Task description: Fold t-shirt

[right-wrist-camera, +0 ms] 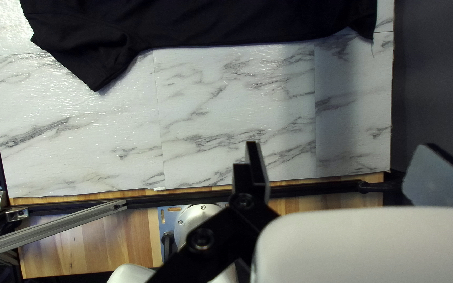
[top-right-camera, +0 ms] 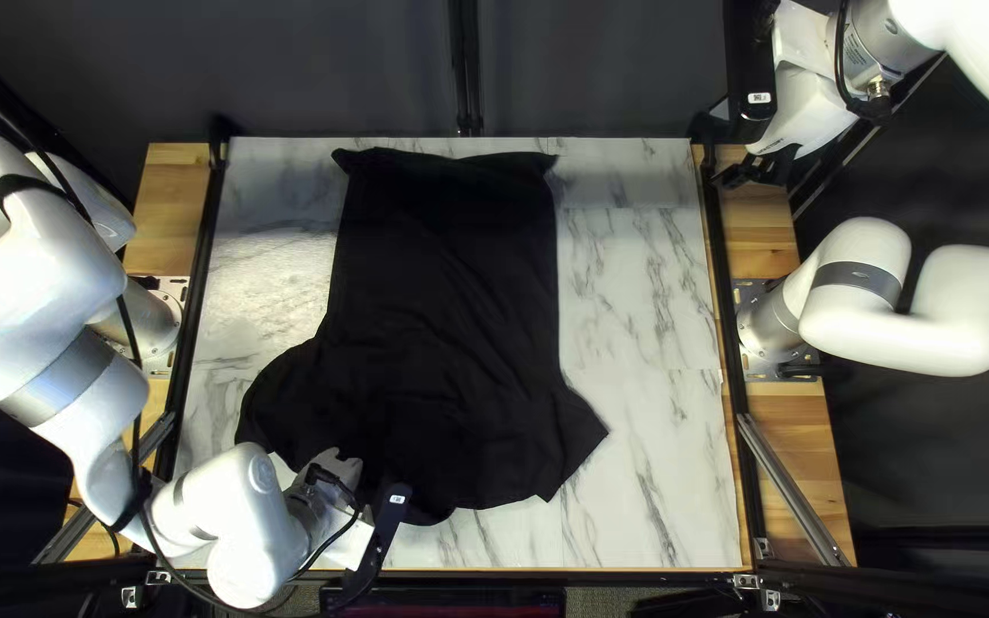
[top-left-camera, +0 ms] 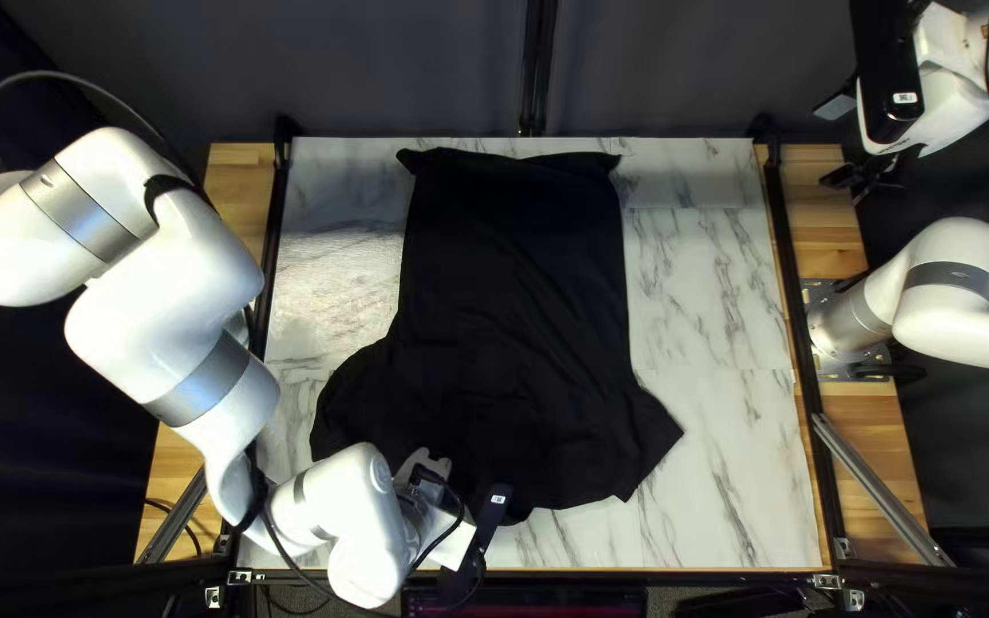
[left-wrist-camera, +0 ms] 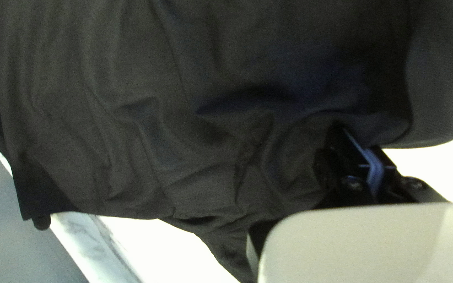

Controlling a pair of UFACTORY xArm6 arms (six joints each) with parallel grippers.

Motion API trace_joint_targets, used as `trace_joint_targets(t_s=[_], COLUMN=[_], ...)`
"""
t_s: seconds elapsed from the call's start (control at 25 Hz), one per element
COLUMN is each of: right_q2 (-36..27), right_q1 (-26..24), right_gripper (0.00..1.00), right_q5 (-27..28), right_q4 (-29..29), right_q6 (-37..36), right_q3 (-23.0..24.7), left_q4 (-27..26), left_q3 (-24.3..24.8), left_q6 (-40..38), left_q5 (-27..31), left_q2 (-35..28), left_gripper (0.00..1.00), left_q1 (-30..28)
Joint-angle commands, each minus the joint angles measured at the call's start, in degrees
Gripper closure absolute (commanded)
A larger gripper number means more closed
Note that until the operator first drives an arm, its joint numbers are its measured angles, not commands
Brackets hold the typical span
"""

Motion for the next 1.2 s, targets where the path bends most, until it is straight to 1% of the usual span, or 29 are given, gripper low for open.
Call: trace_joint_targets(t_s=[0.04, 0.28, 0.32, 0.36, 0.84, 1.2], right_q2=[0.00, 0.00, 0.00, 0.00, 0.00, 0.00], right_q1=[0.00, 0.00, 0.00, 0.00, 0.00, 0.00], right_gripper=[0.00, 0.00, 0.00, 0.00, 0.00, 0.00], right_q5=[0.00, 0.00, 0.00, 0.00, 0.00, 0.00], right_q4=[0.00, 0.00, 0.00, 0.00, 0.00, 0.00], right_q6=[0.00, 0.00, 0.00, 0.00, 0.00, 0.00], right_q3=[0.00, 0.00, 0.00, 0.00, 0.00, 0.00], left_q4=[0.84, 1.70, 1.67, 1.61, 1.96, 2.29], left_q3=[0.13, 0.60, 0.53, 0.51, 0.78, -0.74], left_q6=[0.39, 0.50, 0.74, 0.90, 2.57, 3.91], left_q5=[-1.07, -2.39, -2.72, -2.90, -7.48, -9.37], left_q2=[-0.85, -1.39, -1.31, -1.30, -0.71, 0.31], left_gripper=[1.00, 0.99, 0.98, 0.93, 0.96, 0.96], left_q1=[0.03, 0.09, 0.22, 0.27, 3.04, 4.38])
